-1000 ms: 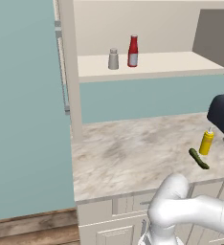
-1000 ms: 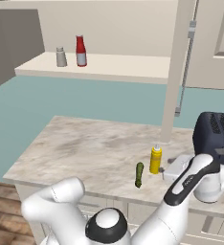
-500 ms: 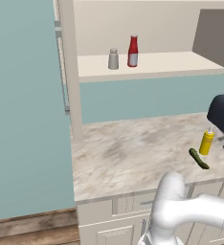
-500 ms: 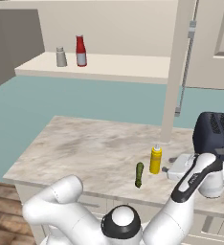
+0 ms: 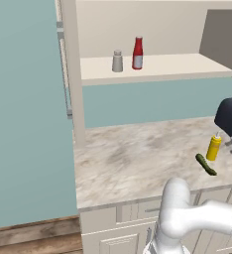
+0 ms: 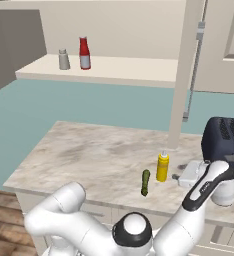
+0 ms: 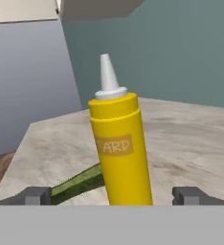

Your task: There are various items on the counter. Only move the condiments/shakers into the cabinet.

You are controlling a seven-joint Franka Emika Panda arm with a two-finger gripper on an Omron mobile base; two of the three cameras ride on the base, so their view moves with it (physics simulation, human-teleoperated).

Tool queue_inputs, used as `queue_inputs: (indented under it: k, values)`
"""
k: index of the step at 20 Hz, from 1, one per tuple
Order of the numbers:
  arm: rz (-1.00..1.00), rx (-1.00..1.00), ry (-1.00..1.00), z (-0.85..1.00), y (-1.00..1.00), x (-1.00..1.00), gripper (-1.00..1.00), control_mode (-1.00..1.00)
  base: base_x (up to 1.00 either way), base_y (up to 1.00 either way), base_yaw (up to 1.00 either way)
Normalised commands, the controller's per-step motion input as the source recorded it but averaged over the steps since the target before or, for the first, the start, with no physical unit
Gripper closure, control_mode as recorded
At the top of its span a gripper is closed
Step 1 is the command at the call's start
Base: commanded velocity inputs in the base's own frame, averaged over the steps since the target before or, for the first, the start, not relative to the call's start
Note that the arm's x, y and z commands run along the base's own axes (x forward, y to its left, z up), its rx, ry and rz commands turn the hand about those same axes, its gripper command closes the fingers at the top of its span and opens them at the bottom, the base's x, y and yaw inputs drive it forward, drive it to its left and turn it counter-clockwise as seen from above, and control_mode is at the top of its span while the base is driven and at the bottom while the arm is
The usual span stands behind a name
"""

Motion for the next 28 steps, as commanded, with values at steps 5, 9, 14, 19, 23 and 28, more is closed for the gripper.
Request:
queue_inputs:
  k: [5, 9, 14, 19, 23, 28]
  values:
    - [-0.14, 0.05, 0.00, 0.00, 0.01, 0.00, -1.00, -1.00, 0.00, 0.00, 0.00]
    - [-0.14, 0.04, 0.00, -0.01, 0.11, 0.00, -1.00, -1.00, 0.00, 0.00, 0.00]
    - [-0.02, 0.00, 0.00, 0.00, 0.11, 0.00, -1.00, -1.00, 0.00, 0.00, 0.00]
    - [0.00, -0.10, 0.01, -0.03, 0.22, 0.00, -1.00, -1.00, 0.00, 0.00, 0.00]
    - [0.00, -0.09, 0.03, -0.01, 0.21, 0.00, -1.00, -1.00, 0.00, 0.00, 0.00]
    - [0.00, -0.05, 0.02, 0.00, 0.15, 0.00, -1.00, -1.00, 0.00, 0.00, 0.00]
